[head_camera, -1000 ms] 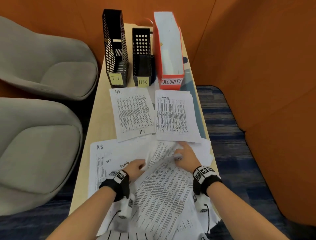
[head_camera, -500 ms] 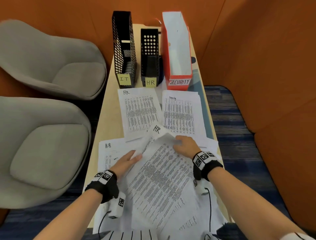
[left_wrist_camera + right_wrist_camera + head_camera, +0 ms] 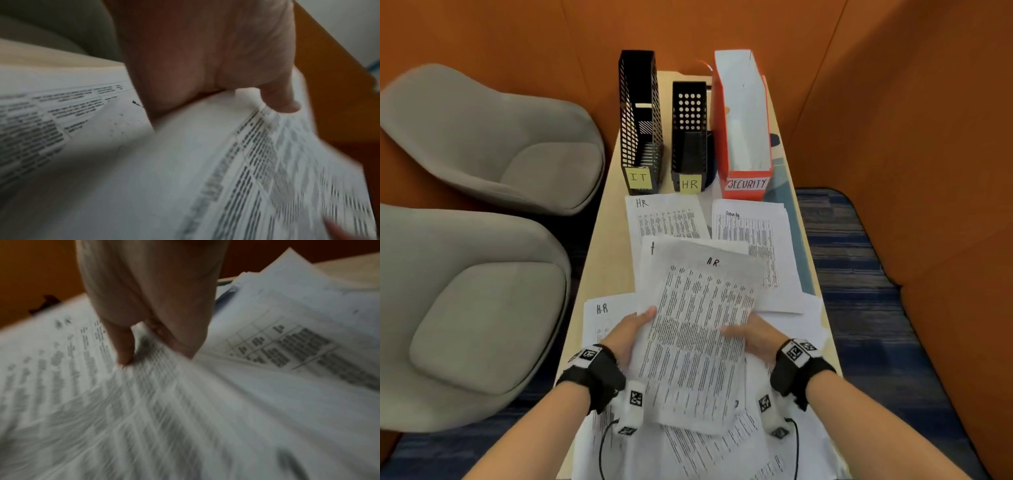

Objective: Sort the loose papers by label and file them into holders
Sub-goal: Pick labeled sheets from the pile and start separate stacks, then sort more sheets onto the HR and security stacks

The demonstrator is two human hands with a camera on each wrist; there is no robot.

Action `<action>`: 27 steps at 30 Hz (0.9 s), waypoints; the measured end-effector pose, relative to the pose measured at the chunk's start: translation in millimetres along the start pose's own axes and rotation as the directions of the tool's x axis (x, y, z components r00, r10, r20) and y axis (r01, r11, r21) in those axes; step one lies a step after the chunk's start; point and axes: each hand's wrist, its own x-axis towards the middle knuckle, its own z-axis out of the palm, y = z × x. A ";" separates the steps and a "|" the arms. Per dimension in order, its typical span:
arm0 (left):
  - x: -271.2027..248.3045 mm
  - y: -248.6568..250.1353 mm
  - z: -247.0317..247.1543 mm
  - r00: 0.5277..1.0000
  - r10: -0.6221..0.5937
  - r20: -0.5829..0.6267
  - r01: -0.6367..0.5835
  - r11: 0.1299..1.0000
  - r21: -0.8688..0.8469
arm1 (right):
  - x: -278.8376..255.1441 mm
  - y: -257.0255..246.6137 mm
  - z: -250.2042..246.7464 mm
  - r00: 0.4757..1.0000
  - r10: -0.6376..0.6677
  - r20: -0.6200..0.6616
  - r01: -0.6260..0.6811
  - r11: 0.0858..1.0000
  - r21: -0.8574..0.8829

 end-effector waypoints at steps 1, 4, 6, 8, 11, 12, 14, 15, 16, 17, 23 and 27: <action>2.0 -0.2 2.3 0.999 -0.027 0.018 0.027 1.000 0.010 | 11.6 9.5 -1.1 0.999 -0.008 -0.037 0.010 0.999 0.037; -4.1 -0.7 12.5 0.996 -0.039 0.083 0.024 0.985 0.169 | 22.7 -6.4 1.7 0.960 -0.090 -0.267 0.148 0.967 0.207; -2.3 -0.7 11.4 1.000 0.015 0.024 -0.024 0.911 0.412 | 18.0 -30.9 4.9 0.941 -0.141 -0.307 0.211 0.955 0.208; 6.9 2.8 3.8 0.988 0.119 -0.101 -0.067 0.906 0.417 | 14.6 -48.4 6.2 0.933 -0.242 -0.268 0.238 0.970 -0.045; 26.2 18.7 -9.4 0.921 0.223 -0.321 -0.102 0.930 0.354 | 17.2 -45.2 -2.8 0.957 -0.253 -0.142 0.107 0.763 -0.638; 31.3 26.4 -12.8 0.907 0.222 -0.358 -0.096 0.936 0.338 | 18.3 -37.0 -6.4 0.977 -0.198 -0.079 0.066 0.633 -0.772; 46.6 42.6 -19.5 0.895 0.207 -0.396 -0.058 0.932 0.357 | 22.1 -18.1 -9.9 0.994 -0.106 -0.023 0.027 0.448 -0.894; 55.0 50.3 -20.7 0.892 0.205 -0.403 -0.041 0.924 0.381 | 23.7 -12.2 -9.8 0.995 -0.099 -0.025 0.018 0.409 -0.913; 61.2 60.2 -19.8 0.891 0.201 -0.408 -0.018 0.912 0.410 | 23.4 -10.3 -8.8 0.994 -0.103 -0.029 0.013 0.386 -0.922; 67.0 69.1 -17.3 0.892 0.196 -0.407 0.001 0.900 0.436 | 23.7 -10.1 -7.6 0.994 -0.104 -0.038 0.004 0.381 -0.925; 95.7 90.4 -5.3 0.872 0.212 -0.440 0.049 0.859 0.510 | 15.8 -9.5 -1.3 0.967 -0.191 -0.171 -0.104 0.317 -0.943; 92.5 69.1 -4.2 0.755 0.274 -0.596 0.127 0.830 0.543 | 5.8 2.5 2.0 0.917 -0.315 -0.244 -0.176 0.230 -0.957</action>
